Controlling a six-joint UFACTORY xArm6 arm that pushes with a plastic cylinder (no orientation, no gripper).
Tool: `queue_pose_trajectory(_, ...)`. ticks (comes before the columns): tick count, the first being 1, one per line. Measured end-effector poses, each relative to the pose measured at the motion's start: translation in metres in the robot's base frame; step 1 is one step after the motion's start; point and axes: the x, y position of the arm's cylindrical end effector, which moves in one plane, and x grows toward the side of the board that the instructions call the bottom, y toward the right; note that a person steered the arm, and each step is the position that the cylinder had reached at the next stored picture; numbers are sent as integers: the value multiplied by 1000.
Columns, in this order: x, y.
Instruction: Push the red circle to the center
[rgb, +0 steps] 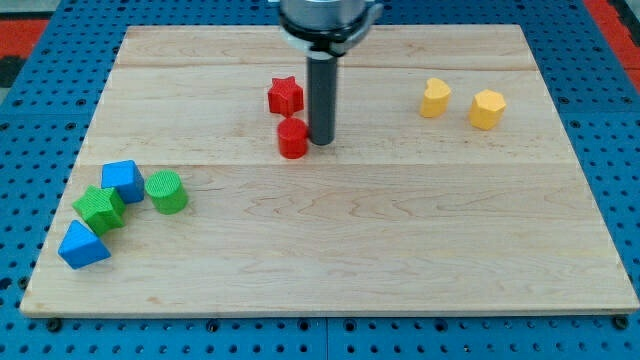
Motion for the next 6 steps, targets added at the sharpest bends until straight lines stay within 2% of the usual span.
queue_pose_trajectory(1, 0, -18)
queue_pose_trajectory(2, -6, -5)
queue_pose_trajectory(4, -41, -156)
queue_pose_trajectory(5, -30, -166)
queue_pose_trajectory(6, -10, -112)
